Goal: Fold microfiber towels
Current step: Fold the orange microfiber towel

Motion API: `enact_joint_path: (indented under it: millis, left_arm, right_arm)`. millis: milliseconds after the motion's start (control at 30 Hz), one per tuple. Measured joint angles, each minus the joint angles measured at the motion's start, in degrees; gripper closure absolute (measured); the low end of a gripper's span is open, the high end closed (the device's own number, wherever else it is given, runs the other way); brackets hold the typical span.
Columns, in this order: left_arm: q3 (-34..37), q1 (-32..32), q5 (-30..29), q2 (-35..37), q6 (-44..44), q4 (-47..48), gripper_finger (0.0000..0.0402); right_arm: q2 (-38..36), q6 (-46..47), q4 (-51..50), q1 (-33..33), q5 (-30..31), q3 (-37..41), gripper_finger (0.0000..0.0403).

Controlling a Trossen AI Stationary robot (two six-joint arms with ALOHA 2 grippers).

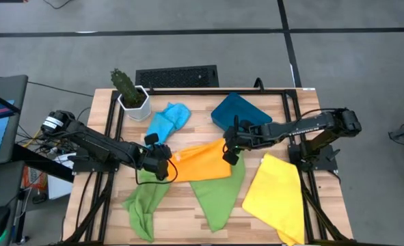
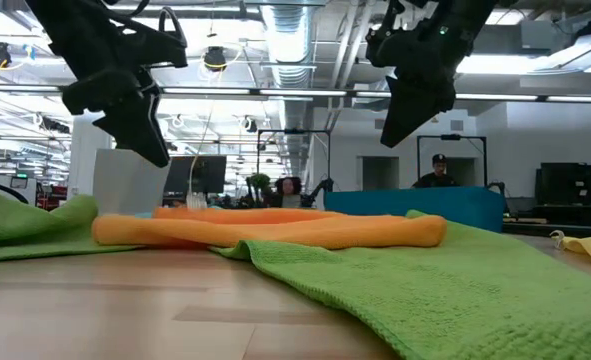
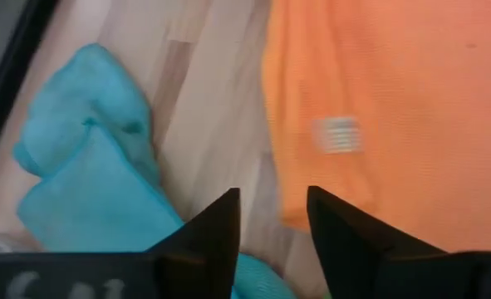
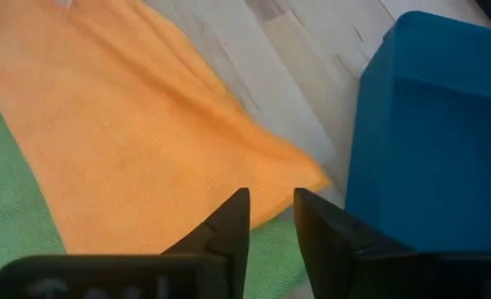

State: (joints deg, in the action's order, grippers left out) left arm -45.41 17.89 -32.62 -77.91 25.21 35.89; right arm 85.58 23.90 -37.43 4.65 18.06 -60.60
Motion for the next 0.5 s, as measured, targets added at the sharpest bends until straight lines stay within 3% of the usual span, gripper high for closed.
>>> enact_joint_path:
  millis: [133,300,500]
  left_arm:
    - [0.00,0.00,0.29,0.00,1.57,0.52,0.0239]
    - [0.00,2.50,10.57,0.00,2.10,-1.02,0.0233]
    - [0.00,9.08,9.06,0.00,-2.06,-6.57,0.0239]
  right_arm:
    - [0.00,0.01,0.53,2.75,-0.03,0.00,0.0263]
    - [0.00,-1.07,10.51,9.61,-0.15,2.60,0.0248]
    - [0.04,-2.97,25.50,13.55,-0.15,11.54,0.0239]
